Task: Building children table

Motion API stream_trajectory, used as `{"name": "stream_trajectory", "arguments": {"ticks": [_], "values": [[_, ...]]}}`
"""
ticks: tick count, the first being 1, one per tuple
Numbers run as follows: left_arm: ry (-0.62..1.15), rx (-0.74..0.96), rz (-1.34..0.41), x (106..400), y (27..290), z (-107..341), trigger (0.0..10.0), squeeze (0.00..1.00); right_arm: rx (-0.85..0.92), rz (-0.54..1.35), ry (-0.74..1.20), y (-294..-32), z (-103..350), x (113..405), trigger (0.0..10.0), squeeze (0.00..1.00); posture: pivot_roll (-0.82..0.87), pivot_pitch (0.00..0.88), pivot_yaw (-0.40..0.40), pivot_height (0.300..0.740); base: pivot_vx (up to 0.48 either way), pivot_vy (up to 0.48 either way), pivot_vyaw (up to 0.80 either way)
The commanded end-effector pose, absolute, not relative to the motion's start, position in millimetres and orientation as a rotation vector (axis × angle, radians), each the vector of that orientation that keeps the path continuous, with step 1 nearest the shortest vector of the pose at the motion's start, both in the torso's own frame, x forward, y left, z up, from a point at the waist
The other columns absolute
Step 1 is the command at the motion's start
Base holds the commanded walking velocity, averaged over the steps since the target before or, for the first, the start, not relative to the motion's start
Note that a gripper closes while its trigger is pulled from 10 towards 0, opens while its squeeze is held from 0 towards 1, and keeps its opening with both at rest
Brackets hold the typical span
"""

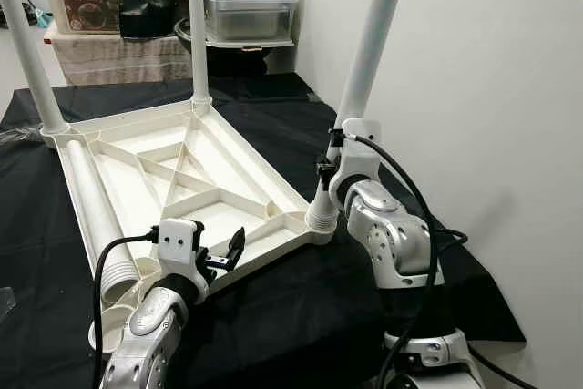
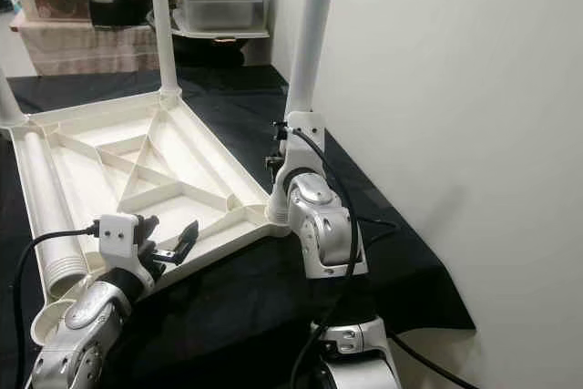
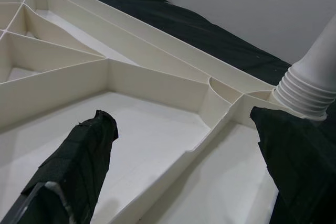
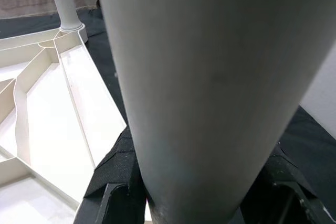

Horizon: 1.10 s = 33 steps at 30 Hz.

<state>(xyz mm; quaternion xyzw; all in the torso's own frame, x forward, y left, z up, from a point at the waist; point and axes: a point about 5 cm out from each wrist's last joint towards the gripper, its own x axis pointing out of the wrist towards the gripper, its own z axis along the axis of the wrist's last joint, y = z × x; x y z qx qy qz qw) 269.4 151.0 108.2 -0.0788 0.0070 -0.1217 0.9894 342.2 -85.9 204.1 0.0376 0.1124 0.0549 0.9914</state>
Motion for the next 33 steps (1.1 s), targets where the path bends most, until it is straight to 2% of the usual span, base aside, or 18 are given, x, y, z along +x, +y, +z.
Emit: {"name": "stream_trajectory", "arguments": {"ticks": [1, 33], "values": [[0.019, -0.148, -0.256, 270.4, 148.4, 107.3, 10.0, 0.00, 0.104, 0.206, 0.304, -68.9, 189.2, 336.2, 10.0, 0.00, -0.02, 0.000, -0.123, 0.740, 0.000, 0.000, 0.00], [0.015, -0.151, -0.259, 271.2, 147.8, 108.1, 10.0, 0.00, 0.109, 0.223, 0.264, -67.1, 197.6, 336.4, 10.0, 0.00, -0.02, 0.000, -0.124, 0.740, 0.000, 0.000, 0.00]]}}
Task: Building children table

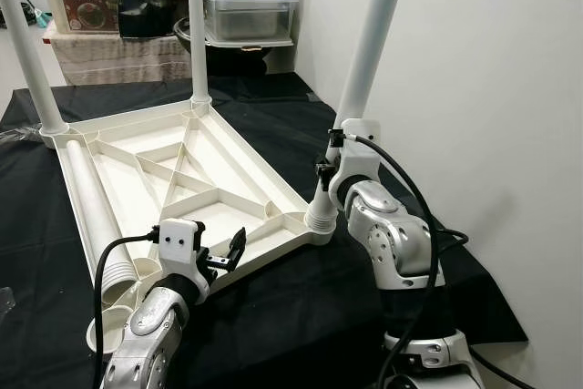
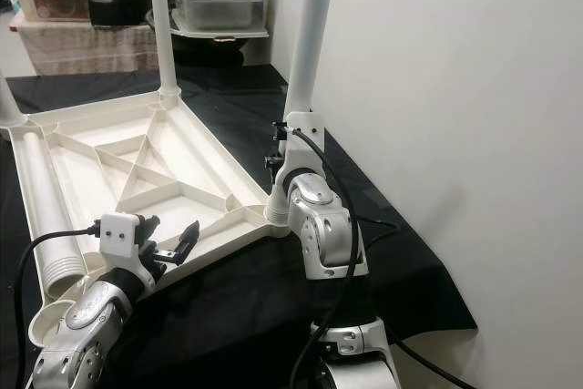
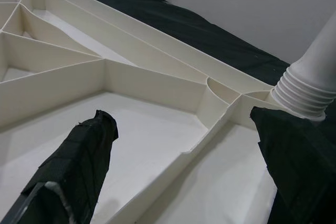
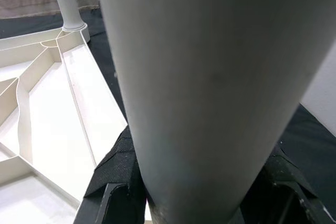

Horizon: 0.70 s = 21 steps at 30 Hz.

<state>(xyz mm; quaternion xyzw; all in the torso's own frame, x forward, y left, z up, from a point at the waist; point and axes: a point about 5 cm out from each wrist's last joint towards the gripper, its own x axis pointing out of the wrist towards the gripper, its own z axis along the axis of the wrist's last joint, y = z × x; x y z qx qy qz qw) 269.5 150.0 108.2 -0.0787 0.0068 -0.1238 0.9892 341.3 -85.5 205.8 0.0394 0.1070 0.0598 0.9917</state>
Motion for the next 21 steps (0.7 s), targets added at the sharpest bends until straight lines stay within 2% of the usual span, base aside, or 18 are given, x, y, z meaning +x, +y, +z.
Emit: {"name": "stream_trajectory", "arguments": {"ticks": [1, 17, 18, 19, 20, 21], "values": [[0.015, -0.151, -0.260, 271.2, 147.8, 108.1, 10.0, 0.00, 0.108, 0.222, 0.261, -67.4, 197.9, 336.6, 10.0, 0.00, -0.02, 0.000, -0.124, 0.740, 0.000, 0.000, 0.00], [0.014, -0.152, -0.261, 271.7, 147.6, 107.5, 10.0, 0.00, 0.105, 0.213, 0.230, -72.4, 205.0, 341.8, 10.0, 0.01, -0.02, 0.000, -0.124, 0.740, 0.000, 0.000, 0.00], [0.014, -0.152, -0.262, 271.7, 147.6, 107.4, 10.0, 0.00, 0.110, 0.215, 0.227, -72.1, 205.6, 341.6, 10.0, 0.20, -0.02, 0.000, -0.124, 0.740, 0.000, 0.000, 0.00], [0.014, -0.152, -0.262, 271.7, 147.6, 107.4, 10.0, 0.00, 0.110, 0.215, 0.227, -72.1, 205.6, 341.6, 10.0, 0.20, -0.02, 0.000, -0.124, 0.740, 0.000, 0.000, 0.00], [0.014, -0.152, -0.263, 271.8, 147.5, 107.4, 10.0, 0.00, 0.114, 0.216, 0.222, -71.8, 206.3, 341.5, 10.0, 0.52, -0.02, 0.000, -0.124, 0.740, 0.000, 0.000, 0.00], [0.014, -0.152, -0.263, 271.8, 147.5, 107.4, 10.0, 0.00, 0.114, 0.216, 0.222, -71.8, 206.3, 341.5, 10.0, 0.52, -0.02, 0.000, -0.124, 0.740, 0.000, 0.000, 0.00]]}}
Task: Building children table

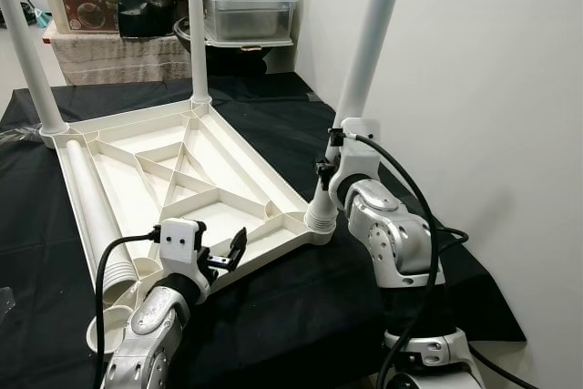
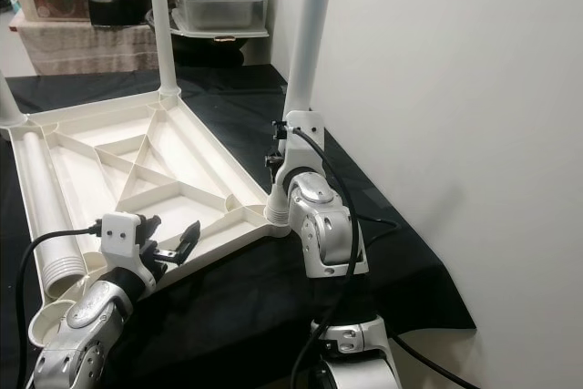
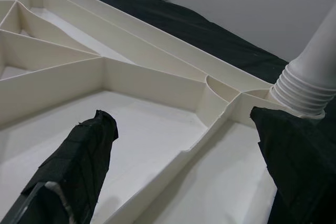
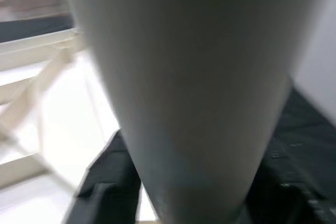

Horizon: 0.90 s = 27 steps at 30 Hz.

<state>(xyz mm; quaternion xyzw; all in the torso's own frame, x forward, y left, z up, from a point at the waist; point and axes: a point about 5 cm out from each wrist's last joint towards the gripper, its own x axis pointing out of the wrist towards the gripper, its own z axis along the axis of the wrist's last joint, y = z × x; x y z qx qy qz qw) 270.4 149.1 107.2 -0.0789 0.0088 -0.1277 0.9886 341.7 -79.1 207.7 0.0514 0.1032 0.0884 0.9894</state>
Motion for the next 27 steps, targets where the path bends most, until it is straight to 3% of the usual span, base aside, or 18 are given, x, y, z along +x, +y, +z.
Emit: {"name": "stream_trajectory", "arguments": {"ticks": [1, 2, 3, 23, 24, 27], "values": [[0.014, -0.151, -0.263, 272, 148, 107, 10.0, 0.00, 0.116, 0.218, 0.218, -72, 207, 341, 10.0, 0.89, -0.01, 0.000, -0.123, 0.740, 0.000, 0.000, 0.00], [0.014, -0.151, -0.263, 272, 148, 107, 10.0, 0.00, 0.116, 0.218, 0.218, -72, 207, 341, 10.0, 0.89, -0.01, 0.000, -0.123, 0.740, 0.000, 0.000, 0.00], [0.013, -0.151, -0.264, 272, 147, 107, 10.0, 0.00, 0.118, 0.220, 0.207, -72, 209, 341, 10.0, 1.00, -0.01, 0.000, -0.123, 0.740, 0.000, 0.000, 0.00], [0.014, -0.146, -0.269, 272, 148, 107, 10.0, 0.00, 0.126, 0.176, 0.167, -83, 213, 345, 10.0, 1.00, -0.01, 0.000, -0.115, 0.740, 0.000, 0.000, 0.00], [0.013, -0.146, -0.269, 272, 149, 108, 10.0, 0.00, 0.132, 0.183, 0.126, -82, 215, 345, 0.0, 1.00, -0.01, 0.000, -0.115, 0.740, 0.000, 0.000, 0.00], [0.013, -0.146, -0.270, 272, 149, 108, 10.0, 0.00, 0.134, 0.187, 0.114, -82, 216, 344, 0.0, 1.00, -0.01, 0.000, -0.115, 0.740, 0.000, 0.000, 0.00]]}}
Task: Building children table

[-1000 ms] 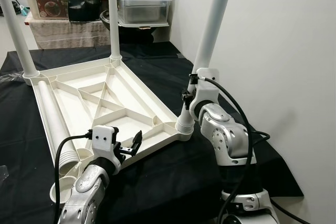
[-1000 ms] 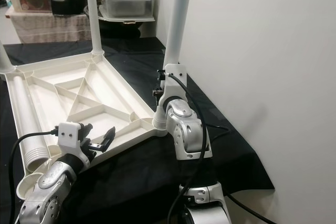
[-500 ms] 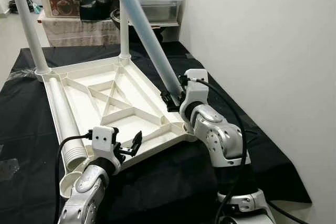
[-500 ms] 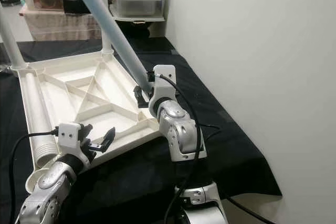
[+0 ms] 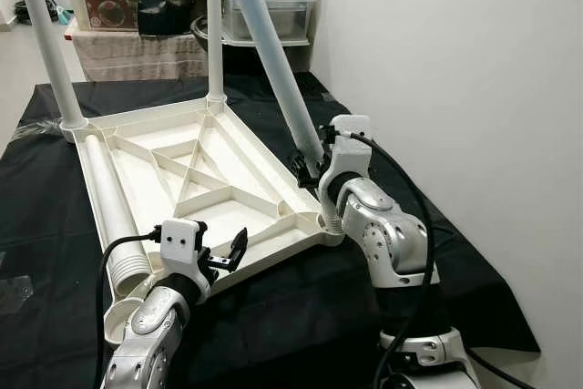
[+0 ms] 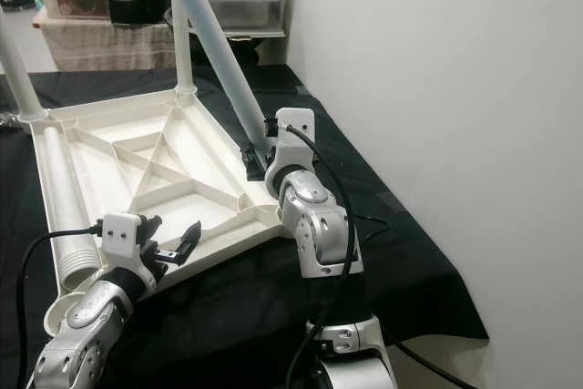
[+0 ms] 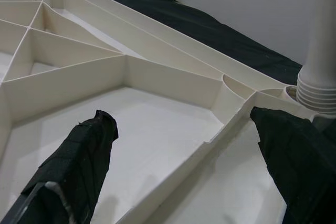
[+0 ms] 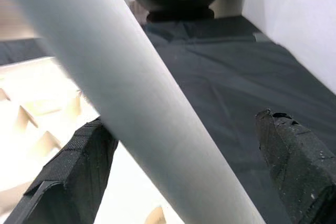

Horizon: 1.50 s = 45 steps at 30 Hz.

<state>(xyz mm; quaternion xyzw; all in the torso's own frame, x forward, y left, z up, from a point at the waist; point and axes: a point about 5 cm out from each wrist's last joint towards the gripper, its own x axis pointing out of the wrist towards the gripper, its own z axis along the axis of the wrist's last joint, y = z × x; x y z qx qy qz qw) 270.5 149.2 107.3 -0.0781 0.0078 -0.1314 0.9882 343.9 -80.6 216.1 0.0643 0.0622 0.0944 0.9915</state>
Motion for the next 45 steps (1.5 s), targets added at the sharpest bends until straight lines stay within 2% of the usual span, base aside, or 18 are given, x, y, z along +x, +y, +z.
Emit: {"name": "stream_trajectory", "arguments": {"ticks": [1, 2, 3, 23, 24, 25, 26, 28, 29, 30, 38, 43, 45], "values": [[0.013, -0.146, -0.270, 272, 149, 108, 10.0, 0.00, 0.134, 0.187, 0.114, -82, 216, 344, 0.0, 1.00, -0.01, 0.000, -0.115, 0.740, 0.000, 0.000, 0.00], [0.012, -0.146, -0.270, 272, 149, 108, 10.0, 0.00, 0.137, 0.192, 0.107, -81, 217, 344, 0.0, 1.00, -0.01, 0.000, -0.114, 0.740, 0.000, 0.000, 0.00], [0.013, -0.145, -0.271, 272, 149, 108, 10.0, 0.00, 0.139, 0.195, 0.104, -81, 217, 344, 0.0, 0.00, -0.01, 0.000, -0.113, 0.740, 0.000, 0.000, 0.00], [0.014, -0.139, -0.276, 271, 151, 109, 10.0, 0.00, 0.116, 0.297, 0.077, -79, 213, 342, 0.0, 0.00, -0.01, 0.000, -0.106, 0.740, 0.000, 0.000, 0.00], [0.014, -0.137, -0.274, 271, 151, 109, 10.0, 0.00, 0.095, 0.294, 0.091, -79, 211, 342, 10.0, 0.00, -0.01, 0.000, -0.105, 0.740, 0.000, 0.000, 0.00], [0.014, -0.137, -0.274, 271, 151, 109, 10.0, 0.00, 0.095, 0.294, 0.091, -79, 211, 342, 10.0, 0.00, -0.01, 0.000, -0.105, 0.740, 0.000, 0.000, 0.00], [0.013, -0.133, -0.268, 271, 153, 109, 10.0, 0.00, 0.076, 0.291, 0.109, -80, 207, 343, 10.0, 0.26, -0.01, 0.000, -0.099, 0.740, 0.000, 0.000, 0.00], [0.013, -0.133, -0.268, 271, 153, 109, 10.0, 0.00, 0.076, 0.291, 0.109, -80, 207, 343, 10.0, 0.26, -0.01, 0.000, -0.099, 0.740, 0.000, 0.000, 0.00], [0.014, -0.132, -0.267, 271, 153, 109, 10.0, 0.00, 0.071, 0.291, 0.115, -80, 205, 343, 10.0, 0.79, -0.01, 0.000, -0.099, 0.740, 0.000, 0.000, 0.00], [0.014, -0.130, -0.267, 271, 153, 109, 10.0, 0.00, 0.068, 0.292, 0.117, -81, 203, 342, 10.0, 1.00, -0.01, 0.000, -0.099, 0.740, 0.000, 0.000, 0.00], [0.016, -0.123, -0.269, 271, 153, 109, 10.0, 0.00, 0.053, 0.322, 0.094, -86, 201, 342, 10.0, 1.00, -0.01, 0.000, -0.095, 0.740, 0.000, 0.000, 0.00], [0.018, -0.120, -0.272, 272, 153, 109, 10.0, 0.00, -0.014, 0.434, 0.073, -108, 202, 352, 10.0, 1.00, -0.01, 0.000, -0.093, 0.740, 0.000, 0.000, 0.00], [0.018, -0.120, -0.272, 272, 153, 109, 10.0, 0.00, -0.052, 0.504, 0.103, -127, 201, 360, 10.0, 1.00, -0.01, 0.000, -0.097, 0.740, 0.000, 0.000, 0.00]]}}
